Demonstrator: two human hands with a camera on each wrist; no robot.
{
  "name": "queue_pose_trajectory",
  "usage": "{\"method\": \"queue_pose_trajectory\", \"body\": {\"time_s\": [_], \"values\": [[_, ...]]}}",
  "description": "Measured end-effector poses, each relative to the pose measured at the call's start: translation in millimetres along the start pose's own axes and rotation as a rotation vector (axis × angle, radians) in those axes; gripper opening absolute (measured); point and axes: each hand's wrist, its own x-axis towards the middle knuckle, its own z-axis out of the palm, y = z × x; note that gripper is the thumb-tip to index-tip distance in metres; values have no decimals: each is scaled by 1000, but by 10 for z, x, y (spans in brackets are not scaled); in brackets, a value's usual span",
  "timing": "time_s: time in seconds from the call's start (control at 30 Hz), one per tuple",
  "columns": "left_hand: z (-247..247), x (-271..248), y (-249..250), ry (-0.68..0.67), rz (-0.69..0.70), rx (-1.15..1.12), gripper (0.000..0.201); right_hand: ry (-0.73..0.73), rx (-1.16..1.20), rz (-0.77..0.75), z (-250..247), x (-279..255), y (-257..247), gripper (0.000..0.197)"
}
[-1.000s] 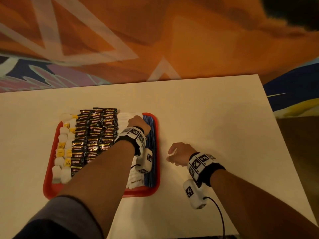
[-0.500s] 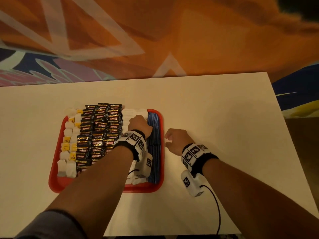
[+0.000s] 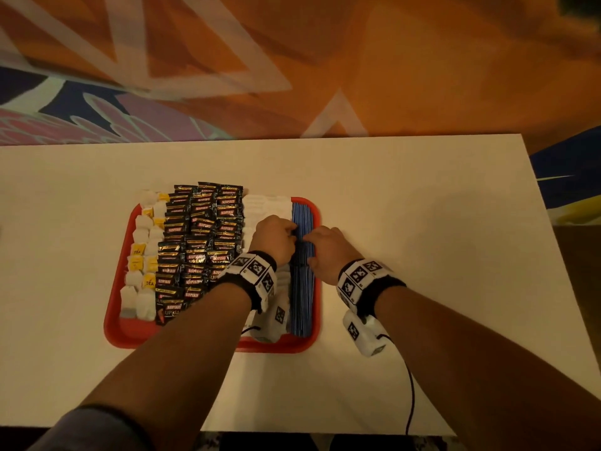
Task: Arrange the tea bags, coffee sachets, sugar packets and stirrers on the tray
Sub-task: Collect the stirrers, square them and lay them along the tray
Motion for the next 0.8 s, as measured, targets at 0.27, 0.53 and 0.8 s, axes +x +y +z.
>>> {"method": "queue_pose_trajectory", "body": {"time_s": [0.27, 0.53, 0.8], "values": [[54, -170, 7, -159, 168, 363, 49, -96, -181, 24, 43, -45, -108, 56], [31, -303, -68, -217, 224, 410, 56, -67, -122, 69, 72, -163, -222, 51], [-325, -499, -173, -24, 141, -66, 35, 120, 339, 299, -69, -471, -410, 37]]}}
